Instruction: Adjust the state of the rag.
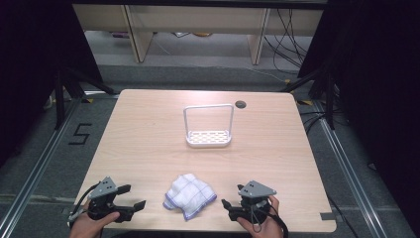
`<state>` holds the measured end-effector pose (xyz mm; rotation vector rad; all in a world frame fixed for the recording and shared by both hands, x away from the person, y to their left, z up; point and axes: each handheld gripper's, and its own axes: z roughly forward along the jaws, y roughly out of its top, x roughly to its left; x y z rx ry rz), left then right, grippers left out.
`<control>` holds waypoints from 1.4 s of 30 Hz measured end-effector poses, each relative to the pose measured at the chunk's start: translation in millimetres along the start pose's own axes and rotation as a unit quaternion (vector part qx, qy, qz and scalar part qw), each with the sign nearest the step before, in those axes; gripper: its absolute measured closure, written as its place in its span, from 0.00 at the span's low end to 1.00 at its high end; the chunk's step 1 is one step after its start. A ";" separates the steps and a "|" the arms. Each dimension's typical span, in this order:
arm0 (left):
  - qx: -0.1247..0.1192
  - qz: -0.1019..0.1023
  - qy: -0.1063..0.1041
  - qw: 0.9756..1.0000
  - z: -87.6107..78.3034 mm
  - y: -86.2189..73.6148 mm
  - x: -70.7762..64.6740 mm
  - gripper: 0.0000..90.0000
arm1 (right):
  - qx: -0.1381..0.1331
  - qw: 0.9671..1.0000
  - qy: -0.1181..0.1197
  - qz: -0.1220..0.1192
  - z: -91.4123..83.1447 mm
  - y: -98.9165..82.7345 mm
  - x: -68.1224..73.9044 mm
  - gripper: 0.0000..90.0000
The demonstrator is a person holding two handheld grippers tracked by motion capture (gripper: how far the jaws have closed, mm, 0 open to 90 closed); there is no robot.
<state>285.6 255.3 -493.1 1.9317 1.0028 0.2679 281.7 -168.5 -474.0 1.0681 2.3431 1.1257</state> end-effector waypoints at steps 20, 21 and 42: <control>0.004 -0.001 0.012 1.000 3.1 -1.4 1.8 0.18 | 0.004 0.993 0.087 -0.083 32.5 28.1 58.5 0.46; 0.004 0.001 0.009 1.000 3.1 -1.5 2.9 0.18 | 0.002 0.993 0.084 -0.082 34.4 29.1 60.3 0.47; 0.016 0.000 0.010 1.000 2.0 -1.1 4.2 0.19 | 0.030 0.982 0.101 -0.155 95.9 63.9 104.0 0.53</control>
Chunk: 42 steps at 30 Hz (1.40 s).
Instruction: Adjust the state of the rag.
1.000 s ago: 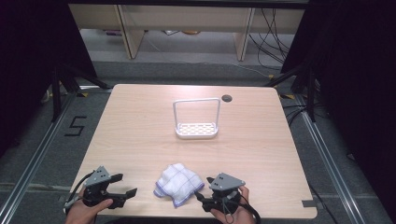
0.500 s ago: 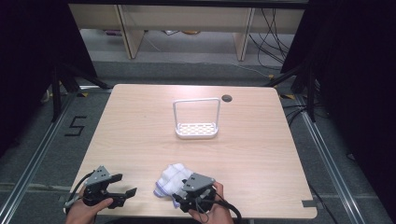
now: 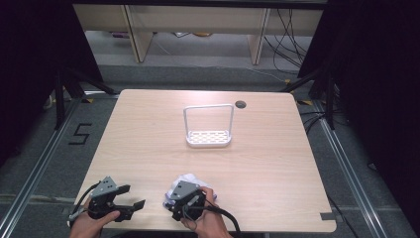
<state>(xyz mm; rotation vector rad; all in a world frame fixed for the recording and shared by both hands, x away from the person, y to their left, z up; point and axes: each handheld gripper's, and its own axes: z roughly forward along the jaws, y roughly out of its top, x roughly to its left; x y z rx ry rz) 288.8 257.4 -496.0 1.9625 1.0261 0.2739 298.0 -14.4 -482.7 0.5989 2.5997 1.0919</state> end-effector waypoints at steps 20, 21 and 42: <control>-0.009 0.001 -0.003 1.000 1.3 -0.5 -1.8 0.19 | -0.023 0.999 0.014 0.023 -15.3 -0.3 -25.8 0.91; -0.009 0.002 -0.004 1.000 1.2 -0.5 -1.3 0.19 | -0.027 0.999 0.017 0.037 -17.7 -0.4 -26.4 0.91; -0.021 0.002 -0.006 1.000 2.9 1.3 -4.7 0.21 | -0.132 0.980 0.048 0.143 -105.0 5.3 -76.7 0.94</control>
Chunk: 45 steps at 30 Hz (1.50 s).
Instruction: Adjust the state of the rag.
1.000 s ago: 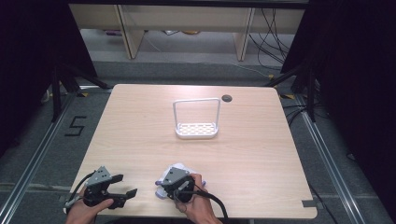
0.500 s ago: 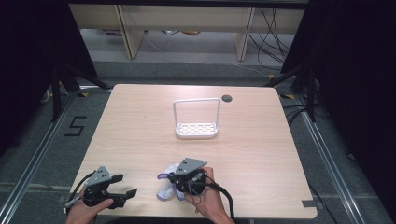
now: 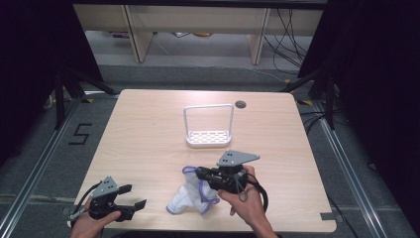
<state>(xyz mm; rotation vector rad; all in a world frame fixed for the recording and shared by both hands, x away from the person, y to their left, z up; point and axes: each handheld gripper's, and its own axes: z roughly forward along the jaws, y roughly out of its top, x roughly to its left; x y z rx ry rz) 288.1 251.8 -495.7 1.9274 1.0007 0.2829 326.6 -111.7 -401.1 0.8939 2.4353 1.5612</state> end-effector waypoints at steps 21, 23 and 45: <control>0.011 0.092 -0.082 0.992 56.8 20.5 -61.0 0.28 | 0.078 0.989 -0.105 0.070 -8.5 -57.5 -101.1 0.92; 0.017 0.114 -0.084 0.990 63.7 23.5 -66.0 0.34 | 0.081 0.988 -0.109 0.076 -7.4 -60.9 -103.9 0.92; 0.012 0.153 -0.117 0.981 57.4 59.0 -59.0 0.93 | 0.084 0.988 -0.100 0.080 -18.0 -56.5 -100.3 0.93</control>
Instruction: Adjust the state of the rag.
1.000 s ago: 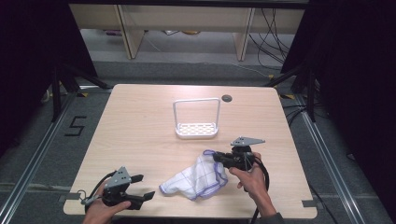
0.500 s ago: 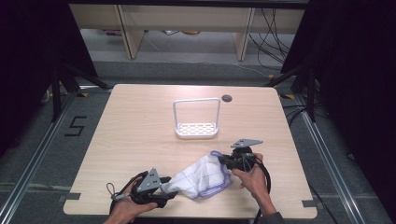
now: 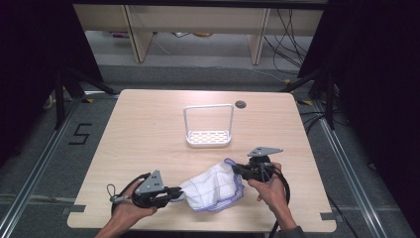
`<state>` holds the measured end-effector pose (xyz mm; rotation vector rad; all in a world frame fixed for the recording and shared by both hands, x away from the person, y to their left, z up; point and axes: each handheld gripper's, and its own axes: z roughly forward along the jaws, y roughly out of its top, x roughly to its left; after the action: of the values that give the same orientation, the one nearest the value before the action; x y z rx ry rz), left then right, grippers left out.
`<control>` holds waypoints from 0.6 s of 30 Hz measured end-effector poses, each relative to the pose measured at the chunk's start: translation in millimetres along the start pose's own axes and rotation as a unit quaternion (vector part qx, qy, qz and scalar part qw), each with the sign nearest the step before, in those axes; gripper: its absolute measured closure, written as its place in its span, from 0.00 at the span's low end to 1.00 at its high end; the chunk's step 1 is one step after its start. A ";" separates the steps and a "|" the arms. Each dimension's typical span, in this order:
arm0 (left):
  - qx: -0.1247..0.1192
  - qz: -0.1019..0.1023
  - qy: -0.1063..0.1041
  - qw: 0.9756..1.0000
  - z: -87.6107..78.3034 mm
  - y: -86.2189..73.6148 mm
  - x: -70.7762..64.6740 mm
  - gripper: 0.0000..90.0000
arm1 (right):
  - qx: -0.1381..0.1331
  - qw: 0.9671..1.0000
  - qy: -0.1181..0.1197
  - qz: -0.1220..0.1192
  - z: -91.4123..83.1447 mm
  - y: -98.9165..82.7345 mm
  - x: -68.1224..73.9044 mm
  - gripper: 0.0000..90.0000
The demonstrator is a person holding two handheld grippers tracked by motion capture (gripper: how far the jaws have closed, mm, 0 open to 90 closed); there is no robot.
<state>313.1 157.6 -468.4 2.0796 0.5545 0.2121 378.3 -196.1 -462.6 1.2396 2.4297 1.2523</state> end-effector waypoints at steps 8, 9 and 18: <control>-0.013 -0.041 -0.011 0.999 -16.4 -0.2 22.1 0.92 | 0.017 1.000 0.014 0.005 7.1 -5.1 4.0 0.93; 0.002 -0.055 0.006 0.998 -5.9 -10.9 29.0 0.92 | 0.029 1.000 0.011 0.000 14.8 -7.2 3.2 0.91; 0.024 -0.077 0.041 0.996 1.1 -23.5 42.0 0.67 | 0.038 0.998 -0.047 0.003 9.5 -9.3 0.7 0.70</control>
<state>343.4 187.0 -491.4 2.0708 0.7723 0.1961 376.5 -192.7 -475.4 1.2957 2.4284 1.0862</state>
